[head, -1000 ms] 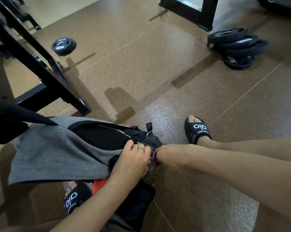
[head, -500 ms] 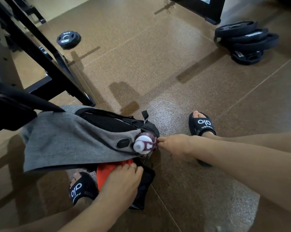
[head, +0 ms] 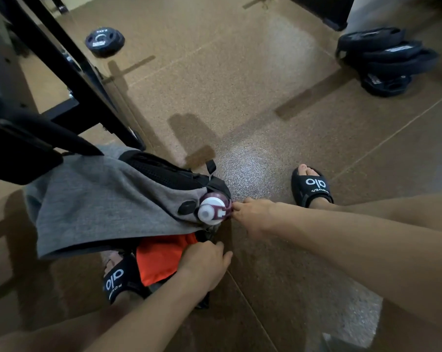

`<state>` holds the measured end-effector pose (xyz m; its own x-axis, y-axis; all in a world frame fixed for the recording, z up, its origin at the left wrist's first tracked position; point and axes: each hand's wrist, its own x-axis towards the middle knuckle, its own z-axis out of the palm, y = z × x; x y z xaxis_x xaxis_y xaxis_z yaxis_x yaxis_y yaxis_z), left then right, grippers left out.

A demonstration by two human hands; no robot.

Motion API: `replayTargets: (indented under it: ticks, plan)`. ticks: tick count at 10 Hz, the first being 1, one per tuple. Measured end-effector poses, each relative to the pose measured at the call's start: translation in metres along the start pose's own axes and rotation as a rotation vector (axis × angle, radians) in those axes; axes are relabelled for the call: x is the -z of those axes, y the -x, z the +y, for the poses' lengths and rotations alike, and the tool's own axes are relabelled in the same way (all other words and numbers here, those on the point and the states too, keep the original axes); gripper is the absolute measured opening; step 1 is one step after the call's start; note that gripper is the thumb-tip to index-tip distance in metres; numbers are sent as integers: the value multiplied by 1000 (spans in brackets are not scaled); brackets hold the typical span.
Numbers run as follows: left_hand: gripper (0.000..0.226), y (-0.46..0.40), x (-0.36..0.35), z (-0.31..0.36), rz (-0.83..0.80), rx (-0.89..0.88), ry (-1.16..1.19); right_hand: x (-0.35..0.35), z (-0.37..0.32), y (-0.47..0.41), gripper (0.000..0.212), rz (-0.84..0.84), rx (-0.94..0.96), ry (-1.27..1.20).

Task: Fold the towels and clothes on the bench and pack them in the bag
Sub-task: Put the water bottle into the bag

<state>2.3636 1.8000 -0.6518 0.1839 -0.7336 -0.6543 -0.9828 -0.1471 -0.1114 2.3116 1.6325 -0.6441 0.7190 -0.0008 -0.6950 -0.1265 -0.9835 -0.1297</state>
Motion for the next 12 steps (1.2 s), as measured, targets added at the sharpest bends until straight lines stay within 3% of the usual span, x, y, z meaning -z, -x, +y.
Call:
replayTargets:
  ticks: [1,2,3,4,6,7,8,10,11,12]
  plan:
    - [39,7,-1,-3,-15,-35,30,4,-2,-6,62,3,-2,3]
    - [33,14,6,-6,84,125,188,9,-1,-8,62,45,-32,-39]
    - [27,22,15,-10,215,244,379,14,-9,-3,45,93,-104,-126]
    - [11,36,25,-10,188,278,467,16,-25,5,31,86,-83,-338]
    - [15,71,38,9,87,258,534,-11,-38,6,20,-51,-69,-754]
    - [16,83,41,5,119,273,639,-13,-44,10,45,-62,-111,-887]
    - [23,95,44,4,143,248,673,-13,-47,11,57,-41,-119,-1022]
    - [26,115,46,-3,218,289,611,-22,-55,16,33,12,-132,-1248]
    - [24,122,38,-2,242,262,531,3,-41,81,21,120,90,-1027]
    - [23,124,33,-5,280,247,531,119,-61,209,57,267,164,-1434]
